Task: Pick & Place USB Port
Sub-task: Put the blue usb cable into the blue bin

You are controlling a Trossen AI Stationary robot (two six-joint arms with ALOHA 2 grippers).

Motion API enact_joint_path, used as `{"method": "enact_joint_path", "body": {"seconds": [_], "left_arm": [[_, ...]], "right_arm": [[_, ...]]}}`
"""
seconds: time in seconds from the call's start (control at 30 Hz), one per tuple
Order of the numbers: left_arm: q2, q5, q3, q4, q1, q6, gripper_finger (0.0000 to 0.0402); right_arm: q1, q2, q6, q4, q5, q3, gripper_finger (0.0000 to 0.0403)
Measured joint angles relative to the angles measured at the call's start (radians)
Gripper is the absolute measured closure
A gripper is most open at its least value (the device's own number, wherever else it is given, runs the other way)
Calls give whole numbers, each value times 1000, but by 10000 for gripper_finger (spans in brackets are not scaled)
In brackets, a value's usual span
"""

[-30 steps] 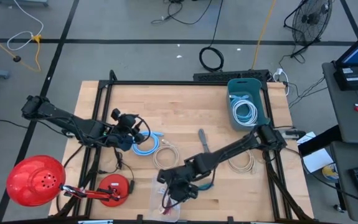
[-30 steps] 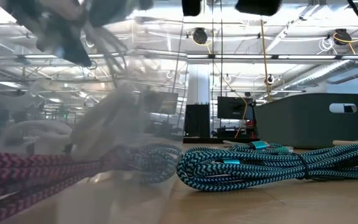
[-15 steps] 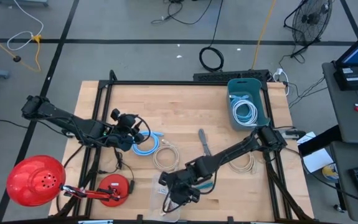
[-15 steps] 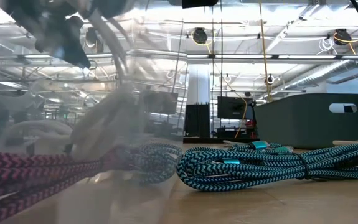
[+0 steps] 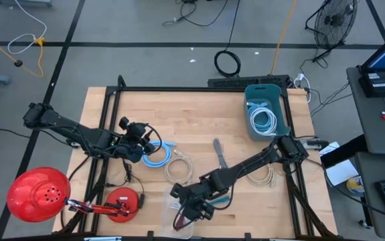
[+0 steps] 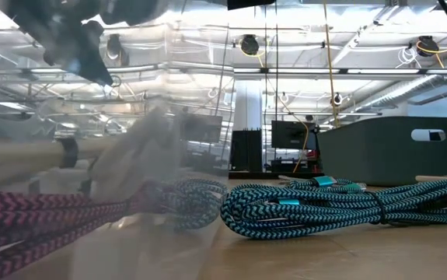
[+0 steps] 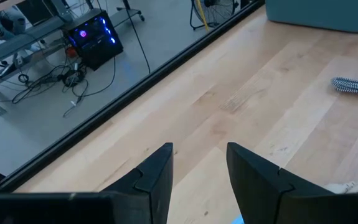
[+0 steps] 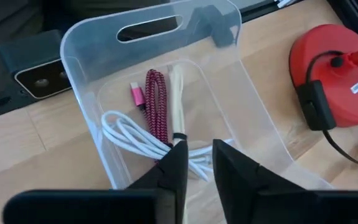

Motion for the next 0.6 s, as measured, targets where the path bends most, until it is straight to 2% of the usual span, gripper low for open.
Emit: {"method": "enact_joint_path", "body": {"seconds": [0.2, 0.33, 0.43, 0.53, 0.6], "left_arm": [[0, 0, 0, 0, 0, -1, 247], [0, 0, 0, -2, 0, -1, 247], [0, -1, 0, -7, 0, -2, 247], [0, -1, 0, -48, 1, -47, 247], [0, -1, 0, -101, 13, -106, 247]], "right_arm": [[0, -6, 3, 94, 38, -1, 313], [6, -48, 63, 232, 172, -1, 312], [4, -74, 186, 294, 308, 0, 312], [-6, -103, 315, 242, 456, 0, 313], [-15, -128, 343, 161, 486, 0, 315]]}}
